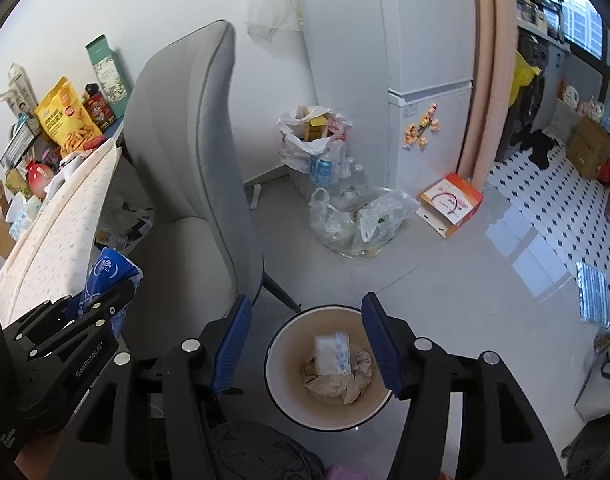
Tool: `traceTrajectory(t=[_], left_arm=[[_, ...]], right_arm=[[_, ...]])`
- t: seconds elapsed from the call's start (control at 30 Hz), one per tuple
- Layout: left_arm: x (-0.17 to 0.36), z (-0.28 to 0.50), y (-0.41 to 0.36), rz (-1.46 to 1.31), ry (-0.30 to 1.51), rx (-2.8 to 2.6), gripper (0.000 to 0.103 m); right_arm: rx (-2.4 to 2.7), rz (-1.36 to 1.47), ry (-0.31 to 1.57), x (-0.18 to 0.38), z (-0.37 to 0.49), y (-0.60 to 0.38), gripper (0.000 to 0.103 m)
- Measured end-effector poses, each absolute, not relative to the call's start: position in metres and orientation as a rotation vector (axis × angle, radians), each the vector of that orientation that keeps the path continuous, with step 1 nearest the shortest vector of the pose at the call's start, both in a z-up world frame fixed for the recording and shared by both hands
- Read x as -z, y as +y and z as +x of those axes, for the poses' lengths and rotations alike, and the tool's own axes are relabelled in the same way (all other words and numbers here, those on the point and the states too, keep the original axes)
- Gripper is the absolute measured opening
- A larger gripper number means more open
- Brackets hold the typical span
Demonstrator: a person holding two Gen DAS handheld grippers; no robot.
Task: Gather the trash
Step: 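Open the right gripper to drop the blister pack into the bin, then open the left gripper to drop the blue tissue pack into the bin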
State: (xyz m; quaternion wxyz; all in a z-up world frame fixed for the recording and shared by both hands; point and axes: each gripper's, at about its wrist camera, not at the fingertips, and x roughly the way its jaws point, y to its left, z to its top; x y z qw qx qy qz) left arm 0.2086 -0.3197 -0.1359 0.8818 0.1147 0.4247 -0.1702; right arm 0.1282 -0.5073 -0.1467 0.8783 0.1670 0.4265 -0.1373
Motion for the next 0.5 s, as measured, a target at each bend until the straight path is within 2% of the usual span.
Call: traceTrajectory(t=[0.3,0.5], left_arm=[[0.14,0.196,-0.347,0.271,0.891,0.411,0.027],[0.145,0.181,-0.379,0.298,0.909,0.487,0.027]], right_arm=[[0.357,0.38,0.857,0.141,0.095,-0.534,0.074],[0.452,0.418,0.825,0.136,0.059,-0.563,0.077]])
